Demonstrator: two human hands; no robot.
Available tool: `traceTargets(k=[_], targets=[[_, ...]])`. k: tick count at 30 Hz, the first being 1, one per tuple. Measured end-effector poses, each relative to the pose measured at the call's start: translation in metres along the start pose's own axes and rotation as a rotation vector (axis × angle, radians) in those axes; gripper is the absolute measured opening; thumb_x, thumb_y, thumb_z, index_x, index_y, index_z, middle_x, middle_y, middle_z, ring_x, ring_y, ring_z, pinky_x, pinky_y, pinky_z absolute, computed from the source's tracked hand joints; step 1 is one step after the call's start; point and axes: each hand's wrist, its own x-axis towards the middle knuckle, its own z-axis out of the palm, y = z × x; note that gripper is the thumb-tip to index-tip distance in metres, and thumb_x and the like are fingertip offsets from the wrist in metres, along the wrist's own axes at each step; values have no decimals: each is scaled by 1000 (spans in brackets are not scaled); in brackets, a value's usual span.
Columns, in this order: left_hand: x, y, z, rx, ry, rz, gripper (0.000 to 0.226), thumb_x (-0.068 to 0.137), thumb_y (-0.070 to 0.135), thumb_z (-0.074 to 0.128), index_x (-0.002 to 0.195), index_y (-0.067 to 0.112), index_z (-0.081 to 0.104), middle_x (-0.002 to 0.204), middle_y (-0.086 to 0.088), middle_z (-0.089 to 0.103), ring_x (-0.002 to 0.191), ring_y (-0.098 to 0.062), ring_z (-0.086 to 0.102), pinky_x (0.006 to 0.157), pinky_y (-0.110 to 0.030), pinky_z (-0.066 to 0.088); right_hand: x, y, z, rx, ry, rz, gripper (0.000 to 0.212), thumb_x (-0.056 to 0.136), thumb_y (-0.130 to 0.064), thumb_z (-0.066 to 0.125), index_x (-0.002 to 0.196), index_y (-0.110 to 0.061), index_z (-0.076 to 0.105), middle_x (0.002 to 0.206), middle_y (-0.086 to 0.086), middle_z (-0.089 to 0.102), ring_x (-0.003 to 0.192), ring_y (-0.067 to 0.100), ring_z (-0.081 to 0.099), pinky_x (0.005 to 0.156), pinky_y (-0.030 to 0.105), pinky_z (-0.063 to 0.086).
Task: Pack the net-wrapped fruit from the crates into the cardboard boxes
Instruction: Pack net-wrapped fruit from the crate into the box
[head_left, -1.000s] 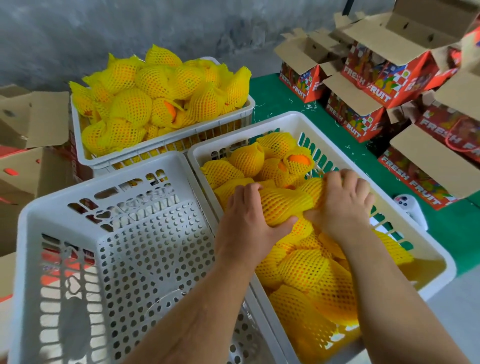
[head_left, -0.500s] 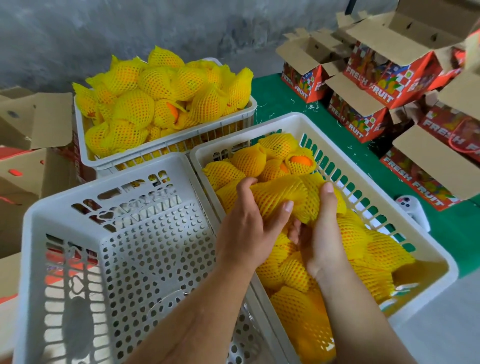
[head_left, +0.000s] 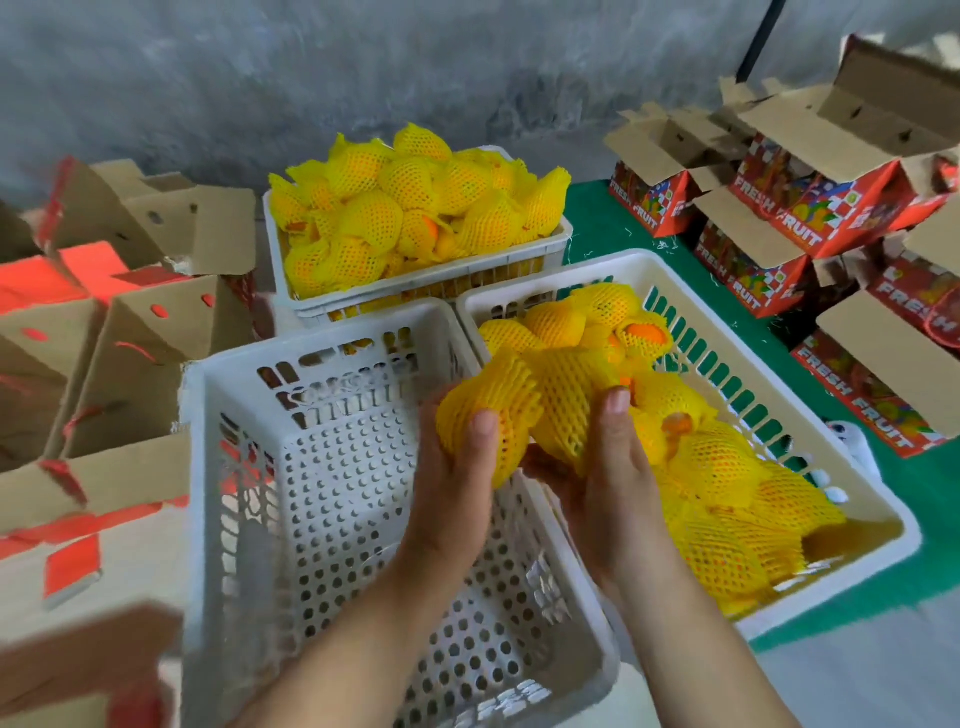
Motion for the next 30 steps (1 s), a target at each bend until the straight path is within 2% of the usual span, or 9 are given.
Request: traceTargets(k=[4,6,8,12,15,17,20,23,30], targets=[[-64,14,-85,-18,147,-257,126,62,106,27,151,17,40,133,-9,63,113,-20,65,93,-41,55,-48,31,76,-87,-85,101,69,95,-79,35,151,-39,42,147,-4,56,130,20,60,108,51,46],[-103,15,-134,68,267,-378,111,75,97,28,157,23,35,147,-3,55,128,-19,56,106,-34,45,-77,54,119,-84,-143,206,73,89,-85,38,150,-46,41,149,-8,54,131,20,59,107,48,47],[-140,14,-181,56,399,-445,71,101,67,32,155,22,37,143,-2,55,120,-16,54,87,-19,46,-106,77,163,-132,-199,284,79,83,-91,39,148,-47,43,147,-8,56,131,19,59,107,47,49],[-186,27,-273,-409,539,-455,85,85,70,43,155,22,39,136,-7,62,106,-22,66,88,-36,51,-162,108,254,-85,-307,374,74,77,-89,54,134,-41,59,131,4,68,120,26,66,94,39,57],[-223,29,-350,-539,670,-406,52,110,32,46,159,21,31,126,5,52,81,23,58,64,-3,46,-191,128,314,71,-316,449,72,73,-57,86,128,-22,54,123,13,70,116,33,68,85,42,58],[-240,24,-396,-642,539,-364,59,109,19,50,161,24,22,120,20,51,82,35,51,66,5,41,-209,143,347,18,-308,476,83,59,-54,95,124,-24,52,120,14,70,112,33,70,86,47,59],[-259,23,-455,-413,499,-234,75,89,51,71,152,45,30,138,5,64,123,-8,64,90,-28,58,-237,167,393,-47,-235,519,98,44,-56,99,123,-24,51,119,14,66,105,30,72,80,50,61],[-278,21,-509,-372,394,-147,67,96,48,64,155,35,35,154,-5,49,138,-28,53,107,-57,49,-259,184,430,47,-193,522,91,50,-49,99,123,-20,53,109,9,70,92,23,73,67,37,59],[-293,7,-568,-401,345,-373,64,69,32,93,119,35,54,120,2,69,113,-25,71,83,-44,62,-281,201,459,-83,-129,574,68,65,-50,88,117,-16,60,114,8,75,106,21,73,84,35,60]])
